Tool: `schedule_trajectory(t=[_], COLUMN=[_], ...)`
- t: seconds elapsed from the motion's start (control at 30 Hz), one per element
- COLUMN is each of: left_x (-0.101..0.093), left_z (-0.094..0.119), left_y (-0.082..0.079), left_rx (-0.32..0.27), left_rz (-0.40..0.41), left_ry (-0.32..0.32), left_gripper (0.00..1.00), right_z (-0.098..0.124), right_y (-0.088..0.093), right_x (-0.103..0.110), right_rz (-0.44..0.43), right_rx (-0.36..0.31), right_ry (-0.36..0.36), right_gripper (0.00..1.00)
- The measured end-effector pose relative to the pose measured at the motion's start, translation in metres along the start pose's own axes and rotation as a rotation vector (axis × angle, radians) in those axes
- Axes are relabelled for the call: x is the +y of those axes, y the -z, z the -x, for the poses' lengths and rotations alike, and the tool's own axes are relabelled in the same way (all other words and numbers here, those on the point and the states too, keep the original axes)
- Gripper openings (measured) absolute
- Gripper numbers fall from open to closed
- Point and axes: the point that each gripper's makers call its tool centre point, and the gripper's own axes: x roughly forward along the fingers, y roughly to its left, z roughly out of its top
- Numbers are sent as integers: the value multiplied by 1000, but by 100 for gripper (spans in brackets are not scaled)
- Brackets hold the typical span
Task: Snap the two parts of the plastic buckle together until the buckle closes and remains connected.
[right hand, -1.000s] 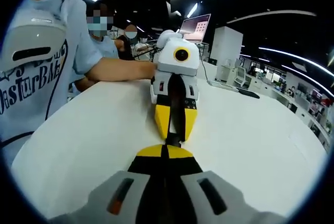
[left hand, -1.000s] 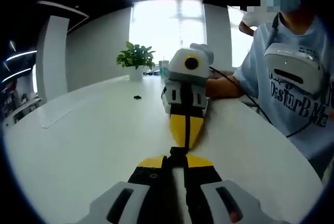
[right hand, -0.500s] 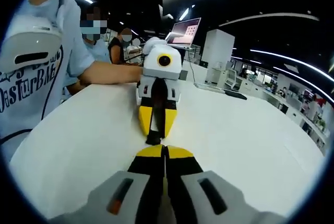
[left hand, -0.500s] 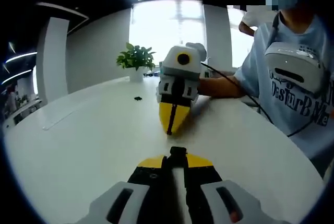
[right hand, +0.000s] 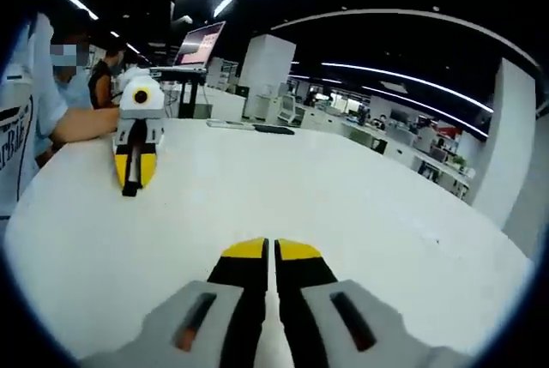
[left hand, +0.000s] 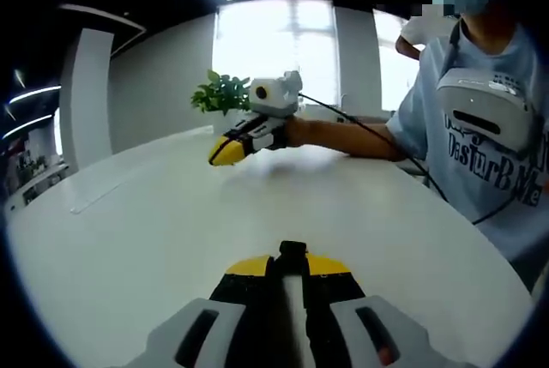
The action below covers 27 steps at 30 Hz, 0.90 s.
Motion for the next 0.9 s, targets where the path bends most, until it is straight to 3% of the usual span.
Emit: schedule_trajectory(t=[0.2,0.57,0.9], left_x=[1,1,0], left_z=[0,1,1], left_y=[0,0,-1], left_rx=[1,1,1], left_rz=[0,2,1], left_ry=[-1,-1,-1], left_gripper=[11,11,11], right_z=[13,30,44], right_y=[11,14,36], right_x=[-31,-51,-72], right_rz=[-76,-100,-111], right_rx=[29,37,102], right_ry=[90,151,213], right_gripper=[8,8,10])
